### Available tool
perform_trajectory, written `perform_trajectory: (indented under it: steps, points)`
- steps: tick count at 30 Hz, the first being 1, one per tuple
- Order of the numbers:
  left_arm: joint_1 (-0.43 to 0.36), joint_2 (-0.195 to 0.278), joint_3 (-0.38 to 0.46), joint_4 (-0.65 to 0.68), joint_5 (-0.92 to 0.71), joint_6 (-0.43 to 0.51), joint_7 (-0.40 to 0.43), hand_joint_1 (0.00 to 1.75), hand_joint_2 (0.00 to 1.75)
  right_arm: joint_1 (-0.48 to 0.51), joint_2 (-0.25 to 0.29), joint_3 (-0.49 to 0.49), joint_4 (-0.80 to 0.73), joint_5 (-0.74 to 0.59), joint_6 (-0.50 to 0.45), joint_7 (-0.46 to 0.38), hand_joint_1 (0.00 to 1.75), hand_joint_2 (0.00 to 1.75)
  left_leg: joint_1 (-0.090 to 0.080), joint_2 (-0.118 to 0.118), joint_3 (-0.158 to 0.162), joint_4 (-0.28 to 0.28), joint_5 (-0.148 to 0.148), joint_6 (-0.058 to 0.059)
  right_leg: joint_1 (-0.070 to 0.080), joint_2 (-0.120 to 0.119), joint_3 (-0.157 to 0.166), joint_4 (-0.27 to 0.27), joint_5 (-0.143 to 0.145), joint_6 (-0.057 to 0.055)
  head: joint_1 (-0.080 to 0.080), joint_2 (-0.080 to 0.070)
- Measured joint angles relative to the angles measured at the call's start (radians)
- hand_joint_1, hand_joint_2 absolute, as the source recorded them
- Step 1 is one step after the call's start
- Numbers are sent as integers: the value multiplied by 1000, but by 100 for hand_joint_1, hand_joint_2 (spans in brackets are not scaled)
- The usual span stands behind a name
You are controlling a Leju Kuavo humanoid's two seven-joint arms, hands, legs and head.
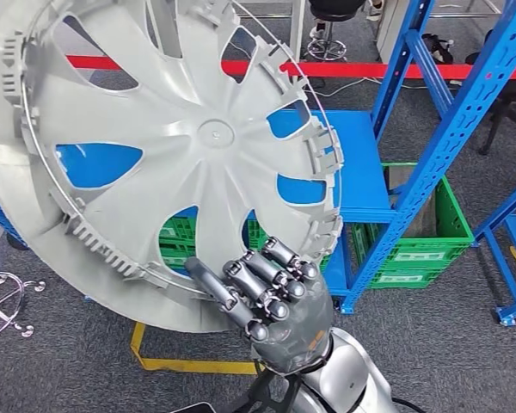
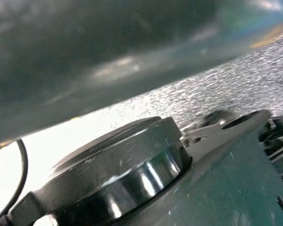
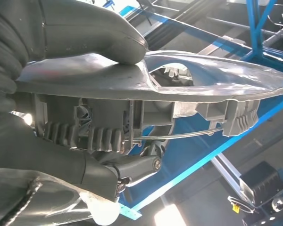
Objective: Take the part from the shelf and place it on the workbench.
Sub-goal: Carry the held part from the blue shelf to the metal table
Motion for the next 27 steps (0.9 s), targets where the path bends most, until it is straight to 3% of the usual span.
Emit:
perform_trajectory:
  steps: [1, 2, 3, 5, 7, 8, 10, 18, 20, 21, 22, 24, 25, 26, 27]
  points:
    - [0, 3, 0, 0, 0, -5, 0, 0, 0, 0, 1, 1, 2, 0, 0, 0, 175, 175, 5, 0, -9, 59, -25, -6, 0, -2, -15, 4, 10, 1, 0, 0]
    - [-1, 6, 0, 0, 0, -13, 0, 0, 0, -1, 3, 1, 4, 0, 0, -1, 175, 175, 9, 0, -7, 94, -26, -12, -2, -4, -32, 9, 18, 3, 0, 0]
    - [-1, 11, 0, 0, -1, -22, 0, 0, 0, -2, 4, 2, 7, 0, 0, -3, 175, 175, 14, 0, 11, 93, -7, -17, -4, -5, -48, 16, 26, 6, 0, 0]
    - [-2, 20, 0, 0, -1, -34, -1, 0, 0, -4, 9, 2, 9, 0, 0, -9, 175, 175, 25, 1, 91, -6, 40, -28, -8, -6, -81, 34, 38, 16, -1, 0]
    - [-5, 23, 0, 0, -2, -38, -2, 0, 0, -9, 15, 2, 9, 0, 0, -14, 175, 175, 27, -1, 170, -132, 38, -30, -8, -6, -106, 52, 48, 30, -3, 0]
    - [-7, 24, 0, 0, -2, -38, -3, 0, 0, -11, 17, 2, 9, 0, 0, -16, 175, 175, 25, -2, 186, -165, 26, -26, -6, -6, -113, 56, 55, 36, -4, 0]
    - [-8, 26, 0, 0, -3, -38, -3, 0, 0, -14, 20, 2, 9, 0, 0, -18, 175, 175, 22, -2, 186, -177, 23, -14, -5, -6, -120, 58, 64, 44, -4, 0]
    - [-8, 27, 0, 0, -3, -38, -4, 0, 0, -15, 20, 2, 9, 0, 0, -19, 175, 175, 20, -2, 182, -175, 25, -10, -6, -7, -121, 55, 69, 47, -4, 0]
    - [-6, 28, 0, 0, -5, -37, -4, 0, 0, -15, 20, 2, 9, 0, 0, -20, 175, 175, 19, 0, 171, -176, 35, 5, -10, -6, -127, 56, 71, 56, -4, 0]
    - [-5, 30, 0, 1, -7, -37, -4, 0, 0, -15, 20, 1, 9, 0, 0, -20, 175, 175, 18, 2, 162, -177, 44, 16, -12, -4, -137, 72, 48, 60, -3, 0]
    - [-5, 31, 0, 1, -10, -38, -4, 0, 0, -15, 20, 1, 9, 0, 0, -22, 175, 175, 14, 4, 141, -178, 61, 30, -13, 1, -158, 148, -8, 62, -1, 0]
    - [-6, 32, 0, 1, -20, -38, -4, 0, 0, -15, 21, -3, 8, -1, 0, -30, 175, 175, -4, 4, 89, -174, 106, 43, 2, 10, -81, 157, -69, 31, 1, 0]
    - [-6, 32, 0, 1, -23, -38, -4, 0, 0, -15, 22, -6, 7, -1, 0, -34, 175, 175, -11, 4, 66, -173, 128, 44, 10, 12, -25, 128, -81, 15, 1, 0]
    - [-7, 31, 0, 1, -26, -38, -4, 0, 0, -15, 22, -8, 6, -1, 0, -37, 175, 175, -13, 4, 53, -173, 144, 40, 19, 14, 39, 40, -59, 0, 0, 0]
    - [-8, 31, 0, 1, -28, -38, -4, 0, 0, -14, 23, -9, 6, -1, 0, -40, 175, 175, -10, 5, 48, -175, 155, 35, 23, 14, 50, 13, -62, -2, 0, 0]
